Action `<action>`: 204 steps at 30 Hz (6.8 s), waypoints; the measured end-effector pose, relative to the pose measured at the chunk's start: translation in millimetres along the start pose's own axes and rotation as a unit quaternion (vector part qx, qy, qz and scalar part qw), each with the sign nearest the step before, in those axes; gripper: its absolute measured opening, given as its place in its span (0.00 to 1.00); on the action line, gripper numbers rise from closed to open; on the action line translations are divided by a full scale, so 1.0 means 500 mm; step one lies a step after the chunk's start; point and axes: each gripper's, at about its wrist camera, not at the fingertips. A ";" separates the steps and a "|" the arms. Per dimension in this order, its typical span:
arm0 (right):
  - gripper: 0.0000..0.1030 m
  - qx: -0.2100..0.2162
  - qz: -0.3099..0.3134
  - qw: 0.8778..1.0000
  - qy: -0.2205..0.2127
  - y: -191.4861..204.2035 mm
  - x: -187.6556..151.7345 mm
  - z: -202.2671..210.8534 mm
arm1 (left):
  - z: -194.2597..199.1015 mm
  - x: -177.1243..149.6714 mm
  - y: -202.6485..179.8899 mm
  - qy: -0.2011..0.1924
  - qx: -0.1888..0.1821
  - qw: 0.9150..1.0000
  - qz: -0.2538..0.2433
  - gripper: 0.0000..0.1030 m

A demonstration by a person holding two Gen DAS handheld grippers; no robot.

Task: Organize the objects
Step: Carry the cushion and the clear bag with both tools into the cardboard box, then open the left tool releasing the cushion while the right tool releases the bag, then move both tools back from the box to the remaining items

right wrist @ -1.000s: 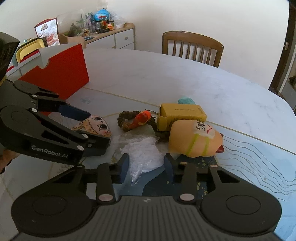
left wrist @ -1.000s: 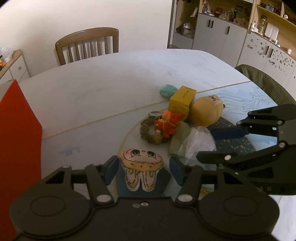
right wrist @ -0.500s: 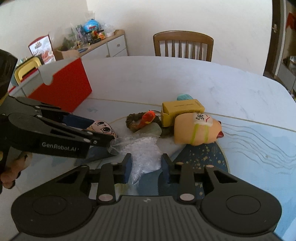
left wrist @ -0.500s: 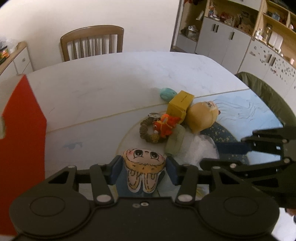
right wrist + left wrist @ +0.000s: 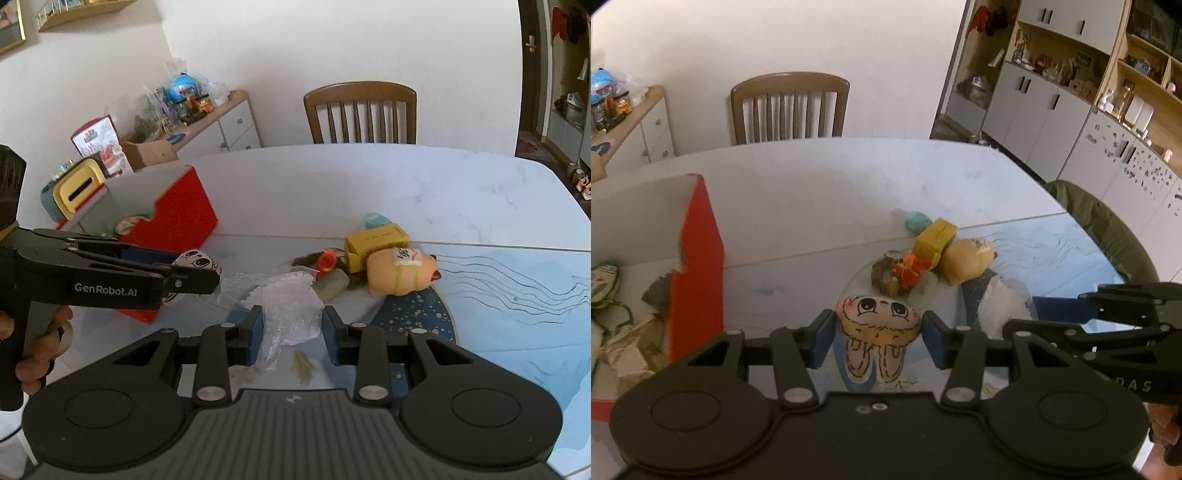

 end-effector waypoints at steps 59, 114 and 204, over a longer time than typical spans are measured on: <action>0.32 -0.008 0.084 0.995 0.050 0.454 0.294 -0.270 | 0.092 -0.021 0.479 0.032 0.050 0.996 0.068 0.49; 0.56 0.030 0.078 0.992 0.094 0.472 0.302 -0.293 | 0.036 -0.041 0.501 0.092 0.071 0.991 0.069 0.71; 0.82 -0.049 0.001 0.999 -0.012 -0.169 0.052 -0.075 | -0.136 0.077 -0.056 0.006 -0.052 0.997 -0.047 0.99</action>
Point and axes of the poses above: each gripper's, at about its wrist camera, not at the fingertips, and z roughly against the way its jaws point, y to its left, x to its top, and after that the axes turned 12 degrees about y, right-handed
